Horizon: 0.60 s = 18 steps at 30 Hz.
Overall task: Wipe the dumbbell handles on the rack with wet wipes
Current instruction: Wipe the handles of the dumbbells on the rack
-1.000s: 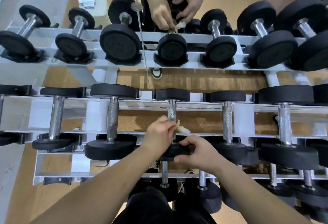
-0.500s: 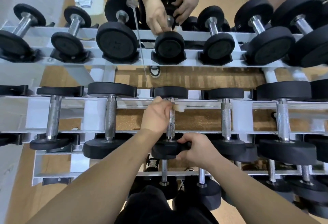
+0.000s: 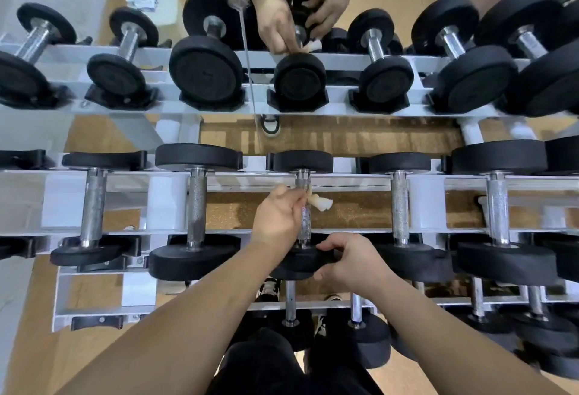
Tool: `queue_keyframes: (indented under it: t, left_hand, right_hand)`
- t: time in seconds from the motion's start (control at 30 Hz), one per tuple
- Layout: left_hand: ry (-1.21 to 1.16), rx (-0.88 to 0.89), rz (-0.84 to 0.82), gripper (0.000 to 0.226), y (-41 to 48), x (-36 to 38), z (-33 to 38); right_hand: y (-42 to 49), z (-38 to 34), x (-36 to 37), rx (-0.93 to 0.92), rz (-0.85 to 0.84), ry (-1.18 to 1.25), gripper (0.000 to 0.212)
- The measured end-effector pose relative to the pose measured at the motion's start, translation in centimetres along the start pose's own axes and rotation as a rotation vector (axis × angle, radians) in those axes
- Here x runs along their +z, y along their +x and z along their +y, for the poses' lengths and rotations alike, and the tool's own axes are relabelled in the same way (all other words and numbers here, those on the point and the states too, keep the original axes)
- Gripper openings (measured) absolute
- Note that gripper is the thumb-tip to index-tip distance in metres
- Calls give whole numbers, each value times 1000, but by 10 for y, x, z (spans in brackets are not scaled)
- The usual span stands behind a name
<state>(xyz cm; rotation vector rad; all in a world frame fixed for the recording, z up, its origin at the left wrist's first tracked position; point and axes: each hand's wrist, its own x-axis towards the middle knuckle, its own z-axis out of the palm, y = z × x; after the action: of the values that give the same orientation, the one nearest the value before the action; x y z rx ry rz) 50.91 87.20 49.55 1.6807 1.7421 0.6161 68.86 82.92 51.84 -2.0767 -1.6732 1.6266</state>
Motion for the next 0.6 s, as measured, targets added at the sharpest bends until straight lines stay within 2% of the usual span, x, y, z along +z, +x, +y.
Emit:
queue_keyframes:
  t: [0.07,0.2,0.27,0.37,0.47,0.6]
  left_hand:
    - [-51,-61,-37,16,-15,0,-4]
    - [-76,-166,-328,16,-26,-2,-8]
    - [-77,-283,-399,15,-27,-6,-3]
    - [-24,-354,-373,10,-30,-11,11]
    - [-48,-316,-236,16,-46,-17,28]
    - [-259,-346,-99,16,-76,-43,44]
  right_hand:
    - [0,1,1,21,4,22,48]
    - [-2,3,3,29,25,126,44]
    - [-6,4,5,19,25,113,40]
    - [-16,2,4,1,-11,119,39]
    - [-27,-13,-6,-97,-50,60,40]
    - [-43,-46,-17,-192,-35,16,14]
